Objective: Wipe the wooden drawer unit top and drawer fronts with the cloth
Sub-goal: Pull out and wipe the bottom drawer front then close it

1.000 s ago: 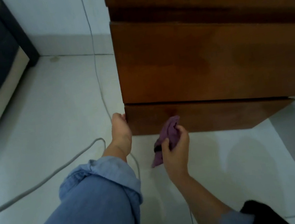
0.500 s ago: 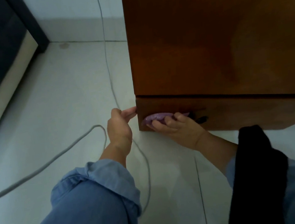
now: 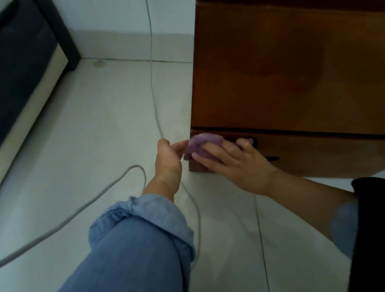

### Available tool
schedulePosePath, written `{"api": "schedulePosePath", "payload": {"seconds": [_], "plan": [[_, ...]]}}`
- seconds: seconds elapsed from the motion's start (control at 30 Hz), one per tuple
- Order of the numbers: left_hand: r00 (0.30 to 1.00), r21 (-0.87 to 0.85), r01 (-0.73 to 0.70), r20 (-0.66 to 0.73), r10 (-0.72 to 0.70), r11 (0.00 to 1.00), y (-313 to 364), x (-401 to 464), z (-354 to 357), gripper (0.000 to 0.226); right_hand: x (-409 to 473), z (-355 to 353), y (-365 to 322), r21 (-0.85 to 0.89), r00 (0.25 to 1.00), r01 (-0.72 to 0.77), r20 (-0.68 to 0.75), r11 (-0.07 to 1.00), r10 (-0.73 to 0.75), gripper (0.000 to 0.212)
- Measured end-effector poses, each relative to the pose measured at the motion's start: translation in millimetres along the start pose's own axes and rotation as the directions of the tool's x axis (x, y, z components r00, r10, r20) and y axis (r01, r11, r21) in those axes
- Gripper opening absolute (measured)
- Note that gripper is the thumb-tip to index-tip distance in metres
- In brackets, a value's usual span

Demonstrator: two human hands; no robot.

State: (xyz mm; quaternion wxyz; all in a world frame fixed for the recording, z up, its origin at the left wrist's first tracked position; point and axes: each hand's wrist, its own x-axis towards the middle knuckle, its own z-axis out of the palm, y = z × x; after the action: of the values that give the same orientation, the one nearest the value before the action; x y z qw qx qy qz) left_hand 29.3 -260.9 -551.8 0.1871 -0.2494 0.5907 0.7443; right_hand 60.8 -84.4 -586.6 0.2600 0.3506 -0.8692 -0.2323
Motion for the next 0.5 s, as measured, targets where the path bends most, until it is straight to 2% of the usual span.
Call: {"api": "schedulePosePath", "payload": {"seconds": [0.13,0.23,0.3,0.37,0.43,0.5], "plan": [[1.000,-0.002,-0.006,-0.016,0.006,1.000,-7,8,-4,0.056,9,27,-4,-0.131,0.998,0.058,0.044,0.990,-0.053,0.052],[0.999,0.007,0.026,-0.027,-0.026,1.000,-17,15,-7,0.057,7,45,-13,-0.148,0.969,0.236,0.106,0.960,-0.222,0.062],[0.998,0.010,0.056,-0.031,-0.056,0.998,-22,19,-7,0.054,2,53,-18,-0.097,0.924,0.352,0.198,0.931,-0.329,0.065],[0.997,0.010,0.072,-0.037,-0.072,0.997,-23,19,-7,0.051,-5,60,-25,-0.007,0.881,0.393,0.288,0.919,-0.375,0.062],[0.996,0.027,0.080,-0.038,-0.079,0.996,-22,20,-4,0.049,-13,63,-32,0.077,0.860,0.376,0.341,0.923,-0.379,0.056],[0.996,0.035,0.079,-0.052,-0.077,0.996,-21,20,-2,0.047,-20,55,-28,0.173,0.878,0.295,0.339,0.940,-0.338,0.053]]}}
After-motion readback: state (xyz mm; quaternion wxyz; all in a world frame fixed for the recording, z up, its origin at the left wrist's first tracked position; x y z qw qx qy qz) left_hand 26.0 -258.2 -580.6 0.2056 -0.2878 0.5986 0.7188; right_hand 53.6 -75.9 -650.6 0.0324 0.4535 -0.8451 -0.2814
